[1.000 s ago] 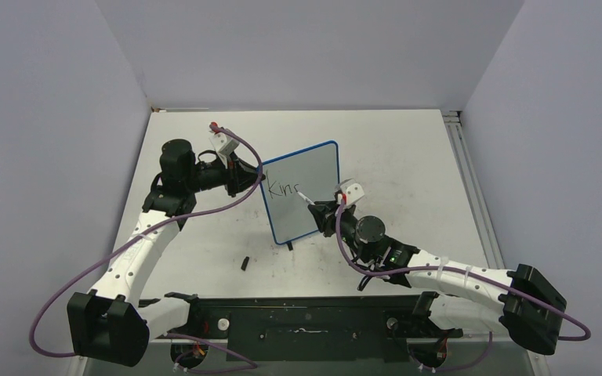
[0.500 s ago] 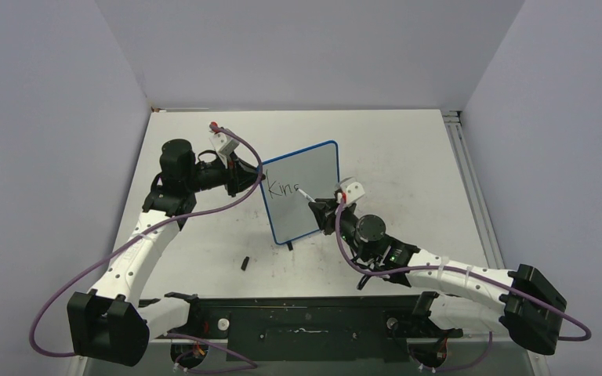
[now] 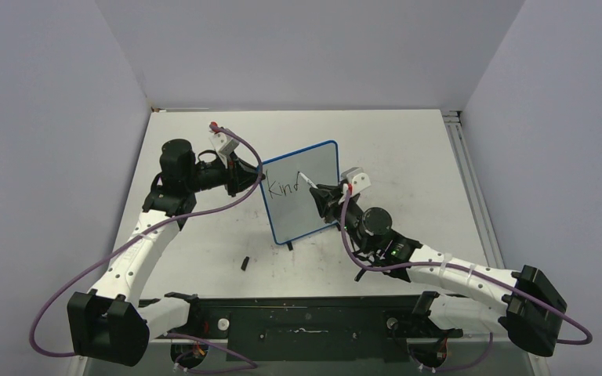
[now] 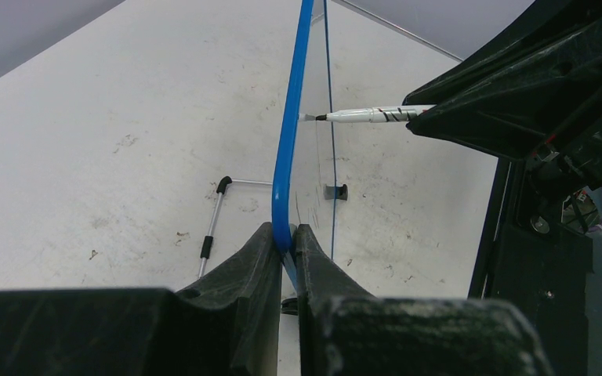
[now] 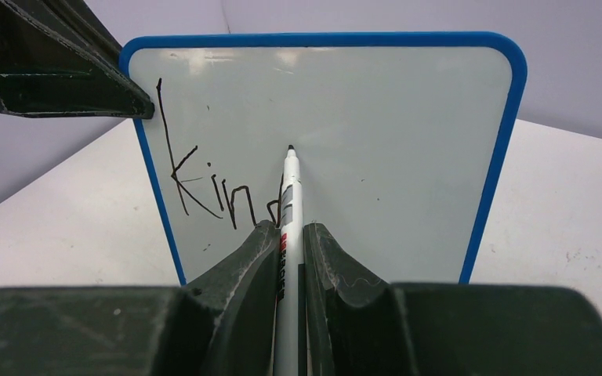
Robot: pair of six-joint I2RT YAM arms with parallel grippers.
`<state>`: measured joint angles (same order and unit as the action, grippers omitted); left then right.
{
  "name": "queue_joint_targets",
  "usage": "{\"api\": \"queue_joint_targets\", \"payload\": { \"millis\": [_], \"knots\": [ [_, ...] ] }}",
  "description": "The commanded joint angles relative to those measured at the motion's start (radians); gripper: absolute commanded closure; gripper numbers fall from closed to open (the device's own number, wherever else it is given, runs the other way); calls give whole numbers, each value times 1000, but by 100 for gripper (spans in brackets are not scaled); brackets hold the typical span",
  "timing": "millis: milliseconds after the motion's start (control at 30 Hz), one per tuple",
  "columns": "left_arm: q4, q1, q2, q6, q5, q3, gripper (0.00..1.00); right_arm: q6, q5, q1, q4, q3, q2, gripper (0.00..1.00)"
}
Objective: Write a sentence on the whiteboard
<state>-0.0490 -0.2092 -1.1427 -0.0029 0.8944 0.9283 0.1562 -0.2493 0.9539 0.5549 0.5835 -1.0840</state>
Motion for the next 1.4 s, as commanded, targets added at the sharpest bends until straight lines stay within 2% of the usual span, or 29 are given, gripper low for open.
{"api": "queue_joint_targets", "payload": {
  "millis": [0,833,1367],
  "knots": [
    [-58,-8,-14,37,35,7,100,-18,-6,-14,64,41,-3,95],
    [-58,-7,-16,38,35,7,100,78,29,3,0,-73,-12,95],
    [-61,-6,-19,39,33,5,100,87,-20,3,-52,-120,36,95]
  ]
}}
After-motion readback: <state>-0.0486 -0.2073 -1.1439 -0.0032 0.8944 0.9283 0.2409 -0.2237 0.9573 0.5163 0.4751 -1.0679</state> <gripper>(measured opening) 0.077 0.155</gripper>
